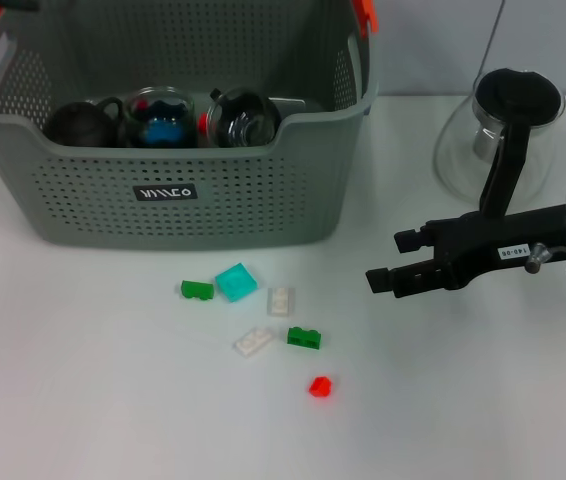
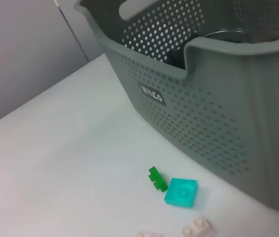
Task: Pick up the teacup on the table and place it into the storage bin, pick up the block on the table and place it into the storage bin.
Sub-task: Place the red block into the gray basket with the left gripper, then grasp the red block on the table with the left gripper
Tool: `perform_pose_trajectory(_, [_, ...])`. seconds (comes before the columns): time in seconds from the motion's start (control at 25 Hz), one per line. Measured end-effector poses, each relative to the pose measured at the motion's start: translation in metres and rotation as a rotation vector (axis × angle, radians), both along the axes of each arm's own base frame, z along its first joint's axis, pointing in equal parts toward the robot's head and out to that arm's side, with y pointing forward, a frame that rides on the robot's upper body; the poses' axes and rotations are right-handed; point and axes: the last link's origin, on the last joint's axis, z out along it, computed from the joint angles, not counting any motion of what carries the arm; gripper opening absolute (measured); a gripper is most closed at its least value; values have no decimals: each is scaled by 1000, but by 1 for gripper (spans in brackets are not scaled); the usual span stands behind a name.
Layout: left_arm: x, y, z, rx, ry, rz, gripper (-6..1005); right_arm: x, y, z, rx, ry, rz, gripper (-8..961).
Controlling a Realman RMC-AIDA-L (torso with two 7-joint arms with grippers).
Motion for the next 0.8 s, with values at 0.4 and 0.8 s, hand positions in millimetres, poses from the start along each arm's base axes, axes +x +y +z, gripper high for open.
perform_pose_trajectory(0.4, [-2,17,-9,119,74,40,510,-2,0,-1,-2,2,5,927])
perform_pose_trajectory(0.8, [18,-101,-61,-344,167,-445,892,2,1,3,9,0,-4,927])
